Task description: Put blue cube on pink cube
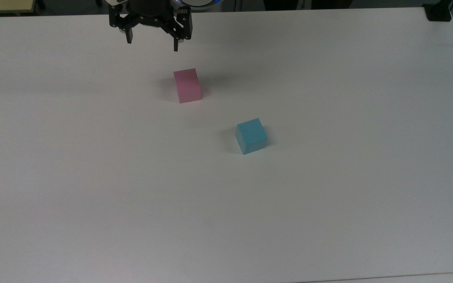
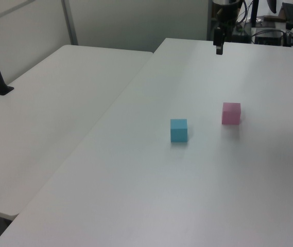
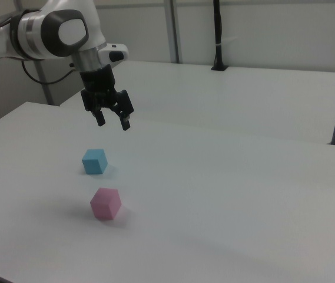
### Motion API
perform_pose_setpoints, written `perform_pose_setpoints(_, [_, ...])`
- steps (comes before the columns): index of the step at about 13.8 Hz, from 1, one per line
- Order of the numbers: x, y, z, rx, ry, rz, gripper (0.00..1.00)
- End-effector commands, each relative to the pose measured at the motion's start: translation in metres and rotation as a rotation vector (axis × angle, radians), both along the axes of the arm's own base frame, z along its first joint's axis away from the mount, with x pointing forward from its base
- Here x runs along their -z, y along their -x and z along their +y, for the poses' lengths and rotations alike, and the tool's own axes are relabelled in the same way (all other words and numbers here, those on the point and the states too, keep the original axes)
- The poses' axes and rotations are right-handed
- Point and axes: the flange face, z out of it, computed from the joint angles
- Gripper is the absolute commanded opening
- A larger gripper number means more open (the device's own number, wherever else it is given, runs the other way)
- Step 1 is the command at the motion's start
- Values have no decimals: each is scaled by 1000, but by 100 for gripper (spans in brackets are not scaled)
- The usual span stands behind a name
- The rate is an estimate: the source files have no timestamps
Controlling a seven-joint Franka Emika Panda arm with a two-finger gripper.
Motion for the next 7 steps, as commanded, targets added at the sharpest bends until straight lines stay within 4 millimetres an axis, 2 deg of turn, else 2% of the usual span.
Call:
perform_pose_setpoints(1, [-6, 4, -3, -16, -16, -2, 100])
perform_pose_setpoints(7, [-8, 4, -4, -31, -15, -2, 100])
